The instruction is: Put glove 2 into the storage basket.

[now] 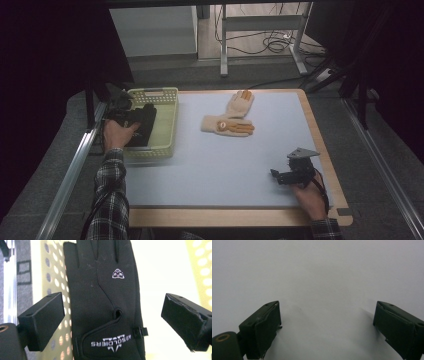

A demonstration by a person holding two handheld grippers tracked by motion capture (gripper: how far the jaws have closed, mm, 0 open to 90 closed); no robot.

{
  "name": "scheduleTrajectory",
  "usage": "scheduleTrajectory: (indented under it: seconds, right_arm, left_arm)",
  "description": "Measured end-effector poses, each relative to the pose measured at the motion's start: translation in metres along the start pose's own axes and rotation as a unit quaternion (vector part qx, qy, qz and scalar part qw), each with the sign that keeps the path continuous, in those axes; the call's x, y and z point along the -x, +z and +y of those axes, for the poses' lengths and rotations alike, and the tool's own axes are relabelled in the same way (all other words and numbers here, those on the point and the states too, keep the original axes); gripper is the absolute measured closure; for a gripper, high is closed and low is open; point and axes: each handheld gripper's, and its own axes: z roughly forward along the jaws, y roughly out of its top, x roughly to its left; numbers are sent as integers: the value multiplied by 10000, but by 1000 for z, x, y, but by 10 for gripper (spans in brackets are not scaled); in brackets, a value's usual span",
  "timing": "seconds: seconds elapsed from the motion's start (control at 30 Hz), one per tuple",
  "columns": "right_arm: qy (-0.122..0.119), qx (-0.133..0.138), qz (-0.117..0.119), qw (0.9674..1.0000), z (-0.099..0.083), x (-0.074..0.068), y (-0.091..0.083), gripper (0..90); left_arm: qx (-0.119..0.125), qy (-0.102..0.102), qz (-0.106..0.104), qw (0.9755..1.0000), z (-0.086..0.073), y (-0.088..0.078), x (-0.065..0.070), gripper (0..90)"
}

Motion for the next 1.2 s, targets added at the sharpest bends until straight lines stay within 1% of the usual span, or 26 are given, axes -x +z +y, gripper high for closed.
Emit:
scheduleTrajectory:
  seconds: [0.17,0.27,0.3,0.33,0.37,0.43,0.47,0.53,0.57,0.6,0.63,0.67,0.7,0.73,0.77,0.8,0.83,0.87,0.9,1.0,1.03,1.07,1.1,1.13,1.17,1.2]
  right_arm:
    - [-2,-1,-1,10000,0,0,0,73]
    - [-1,-1,-1,10000,0,0,0,73]
    - [-1,-1,-2,10000,0,0,0,73]
    - [-1,-1,-2,10000,0,0,0,73]
    - [-1,-2,0,10000,0,0,0,73]
    - [-1,-3,-1,10000,0,0,0,73]
    - [-1,-3,-1,10000,0,0,0,73]
    - [-2,-2,-2,10000,0,0,0,73]
    - [-2,-3,-3,10000,0,0,0,73]
    - [-2,-4,-2,10000,0,0,0,73]
    - [-2,-4,-2,10000,0,0,0,73]
    - [-1,-5,-2,10000,0,0,0,73]
    - [-4,-6,-2,10000,0,0,0,73]
    - [-4,-6,-2,10000,0,0,0,73]
    - [-3,-6,-2,10000,0,0,0,73]
    - [-3,-6,-2,10000,0,0,0,74]
    - [-8,-15,0,10000,0,0,0,74]
    - [-8,-15,0,10000,0,0,0,74]
    - [-1,-18,2,10000,0,0,0,74]
    - [-14,-10,5,10000,0,0,0,74]
    - [-14,-10,5,10000,0,0,0,74]
    - [-12,-11,7,10000,0,0,0,75]
    - [-6,-14,11,10000,0,0,0,75]
    - [-9,-14,11,10000,0,0,0,74]
    - [-11,-16,12,10000,0,0,0,75]
    - [-11,-16,12,10000,0,0,0,75]
  left_arm:
    - [346,120,-227,9991,-7,-12,-2,39]
    - [724,236,-441,9961,-17,-24,-2,31]
    - [788,286,-502,9952,-19,-27,-1,26]
    - [788,286,-502,9952,-19,-27,-1,22]
    - [886,421,-605,9933,-24,-34,2,18]
    - [1005,576,-677,9910,-28,-41,8,15]
    - [1005,576,-677,9910,-28,-41,8,13]
    - [1162,716,-804,9874,-33,-49,17,12]
    - [1220,917,-849,9846,-37,-55,24,9]
    - [1255,990,-866,9833,-38,-57,27,7]
    - [1255,990,-866,9833,-38,-57,27,7]
    - [1293,1088,-885,9816,-41,-60,33,7]
    - [1381,1287,-966,9773,-46,-66,44,5]
    - [1381,1287,-966,9773,-46,-66,44,5]
    - [1432,1368,-1074,9743,-49,-69,50,5]
    - [1480,1476,-1272,9696,-53,-73,58,4]
    - [1541,1642,-1494,9628,-59,-77,70,4]
    - [1541,1642,-1494,9628,-59,-77,70,3]
    - [1584,1925,-1580,9555,-67,-80,86,2]
    - [1659,2271,-1696,9445,-81,-84,111,0]
    - [1659,2271,-1696,9445,-81,-84,111,0]
    - [1696,2412,-1740,9396,-87,-85,121,0]
    - [1743,2578,-1834,9325,-96,-84,136,0]
    - [1726,2685,-1889,9287,-101,-83,144,0]
    - [1717,2850,-1854,9246,-108,-81,153,0]
    - [1717,2850,-1854,9246,-108,-81,153,0]
